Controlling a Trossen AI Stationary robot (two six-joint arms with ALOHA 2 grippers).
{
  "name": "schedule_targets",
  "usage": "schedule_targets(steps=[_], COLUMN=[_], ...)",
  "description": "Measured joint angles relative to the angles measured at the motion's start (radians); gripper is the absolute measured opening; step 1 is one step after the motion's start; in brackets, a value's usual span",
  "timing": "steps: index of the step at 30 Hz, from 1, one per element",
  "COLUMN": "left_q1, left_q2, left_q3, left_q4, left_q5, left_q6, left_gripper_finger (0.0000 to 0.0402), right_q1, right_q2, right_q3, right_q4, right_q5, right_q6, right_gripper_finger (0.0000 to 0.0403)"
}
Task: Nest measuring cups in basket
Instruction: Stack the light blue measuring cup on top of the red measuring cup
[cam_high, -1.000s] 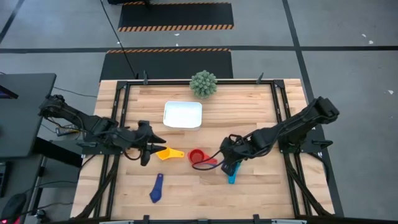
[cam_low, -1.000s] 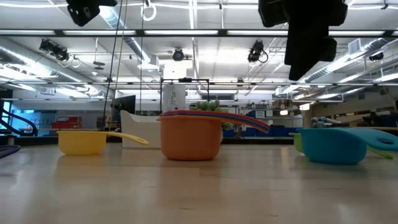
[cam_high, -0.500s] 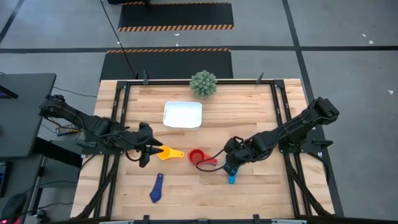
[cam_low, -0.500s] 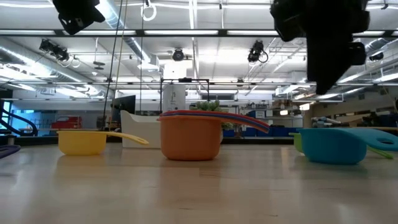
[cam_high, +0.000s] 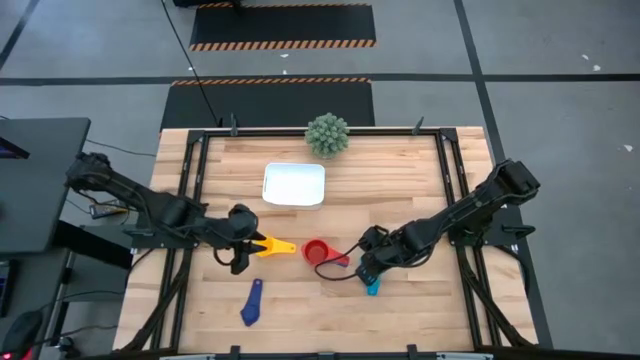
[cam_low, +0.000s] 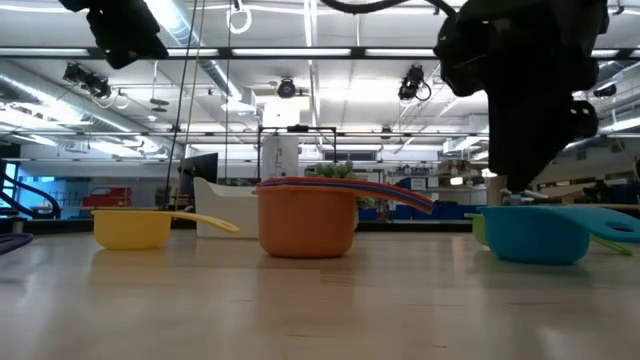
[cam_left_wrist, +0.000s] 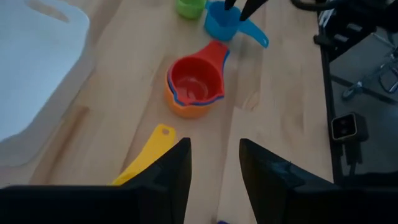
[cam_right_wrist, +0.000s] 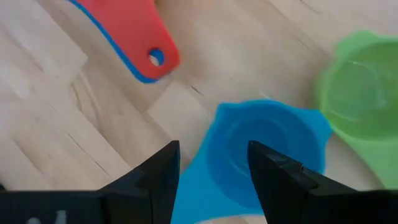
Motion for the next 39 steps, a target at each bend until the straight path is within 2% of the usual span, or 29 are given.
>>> schedule_targets(steps=[4,9,13,25,39], left_q1=[-0.001,-0.001,-0.001,-0.001,-0.001], left_q2=[0.013,0.011,0.011,0.011,0.011], left_q3=[0.000,0.000,0.000,0.000,-0.001], left_q4=[0.008,0.014,0.010,0.009,0.007], left_q5=[0.022,0.060,0.108,0.115,0.115], left_q6=[-0.017,-0.018,-0.018,-0.018,-0.017], left_gripper_finger=[0.0141,0.0141,0.0141,0.0141,0.0141], right_q1=[0.001,0.001,0.000,0.001,0.000], right_q2=[0.081,0.198,0.242,0.277,0.279], right_q3=[0.092,0.220,0.264,0.250,0.176], right_q4=[-0.043,-0.226,-0.232,-0.221,-0.145], right_q5=[-0.019,0.001,0.003,-0.023,-0.095], right_q6=[-0.045,-0.047,-0.048,-0.018,-0.041], right_gripper_finger=[0.0195,0.0194,0.0194,0.0187,0.0090])
